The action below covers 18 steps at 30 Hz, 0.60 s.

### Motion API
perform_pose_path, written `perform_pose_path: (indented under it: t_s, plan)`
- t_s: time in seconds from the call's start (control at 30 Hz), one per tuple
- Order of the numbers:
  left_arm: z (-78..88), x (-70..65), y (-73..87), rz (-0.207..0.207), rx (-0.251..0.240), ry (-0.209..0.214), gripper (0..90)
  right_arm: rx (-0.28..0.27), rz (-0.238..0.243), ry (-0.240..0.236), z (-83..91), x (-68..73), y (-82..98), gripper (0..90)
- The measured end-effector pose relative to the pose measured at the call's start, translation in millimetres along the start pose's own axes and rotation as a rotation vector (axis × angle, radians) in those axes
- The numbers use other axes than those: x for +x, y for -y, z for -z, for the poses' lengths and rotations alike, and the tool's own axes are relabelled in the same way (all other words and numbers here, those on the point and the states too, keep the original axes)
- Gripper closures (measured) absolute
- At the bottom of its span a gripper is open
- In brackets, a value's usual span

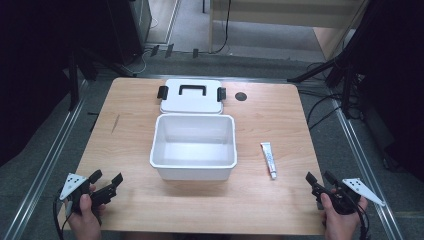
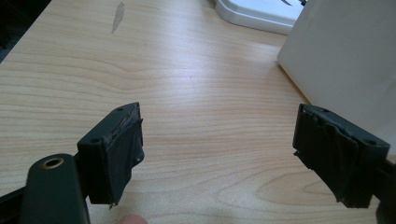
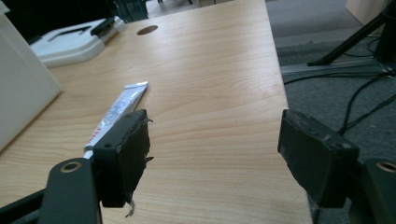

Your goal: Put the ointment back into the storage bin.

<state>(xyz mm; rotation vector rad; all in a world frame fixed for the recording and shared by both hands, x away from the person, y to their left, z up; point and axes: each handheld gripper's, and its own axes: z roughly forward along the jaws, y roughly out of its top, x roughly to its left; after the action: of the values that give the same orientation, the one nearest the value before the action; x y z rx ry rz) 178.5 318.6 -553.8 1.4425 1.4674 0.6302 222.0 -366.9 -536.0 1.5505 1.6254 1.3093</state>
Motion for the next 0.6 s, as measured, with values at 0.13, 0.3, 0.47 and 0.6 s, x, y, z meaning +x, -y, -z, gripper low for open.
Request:
perform_pose_path:
  t_s: [0.13, 0.3, 0.47, 0.6]
  plan:
    - [0.2, -0.6, 0.2, -0.006, -0.003, 0.001, 16.8, 0.072, 0.017, 0.027, -3.5, 5.4, -6.5, 27.4]
    - [0.2, -0.4, 0.3, -0.006, -0.004, 0.000, 16.8, 0.158, 0.060, 0.038, -6.3, 14.6, -16.2, 27.0]
    - [0.0, -1.2, 0.2, -0.007, -0.010, -0.004, 16.8, 0.365, 0.179, 0.044, -18.9, 33.2, -30.0, 27.1]
    - [0.1, -0.9, 0.2, -0.007, -0.010, -0.003, 16.8, 0.486, 0.245, 0.042, -28.4, 44.5, -34.3, 26.9]
